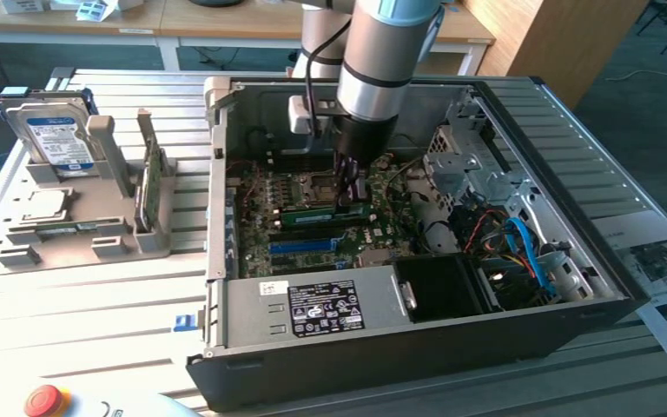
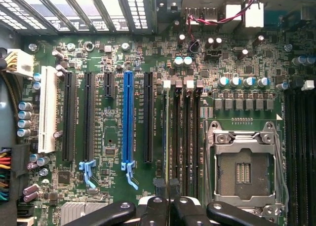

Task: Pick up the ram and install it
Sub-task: 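Insert the ram into the slot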

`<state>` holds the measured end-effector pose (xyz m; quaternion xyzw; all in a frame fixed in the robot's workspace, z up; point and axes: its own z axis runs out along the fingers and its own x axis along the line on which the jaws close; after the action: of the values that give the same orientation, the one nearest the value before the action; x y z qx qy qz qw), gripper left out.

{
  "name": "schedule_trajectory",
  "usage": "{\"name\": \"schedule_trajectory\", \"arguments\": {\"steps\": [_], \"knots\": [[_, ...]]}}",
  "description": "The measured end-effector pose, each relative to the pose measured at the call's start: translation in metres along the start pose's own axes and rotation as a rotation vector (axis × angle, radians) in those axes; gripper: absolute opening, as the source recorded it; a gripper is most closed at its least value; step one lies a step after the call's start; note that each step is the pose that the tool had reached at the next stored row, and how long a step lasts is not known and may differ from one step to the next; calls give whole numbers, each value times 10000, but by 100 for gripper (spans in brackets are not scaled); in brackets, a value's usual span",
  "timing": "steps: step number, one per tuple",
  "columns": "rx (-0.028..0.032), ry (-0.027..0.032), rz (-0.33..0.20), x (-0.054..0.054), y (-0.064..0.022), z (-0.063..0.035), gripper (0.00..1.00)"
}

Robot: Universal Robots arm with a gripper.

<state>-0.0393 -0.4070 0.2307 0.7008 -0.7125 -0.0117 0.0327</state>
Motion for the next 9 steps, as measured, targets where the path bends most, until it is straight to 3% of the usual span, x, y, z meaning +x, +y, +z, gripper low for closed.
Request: {"name": "schedule_trajectory", "arguments": {"steps": [2, 9], "knots": [[-36, -2, -1, 0, -1, -4, 12], [-38, 0, 0, 2, -2, -4, 12]]}}
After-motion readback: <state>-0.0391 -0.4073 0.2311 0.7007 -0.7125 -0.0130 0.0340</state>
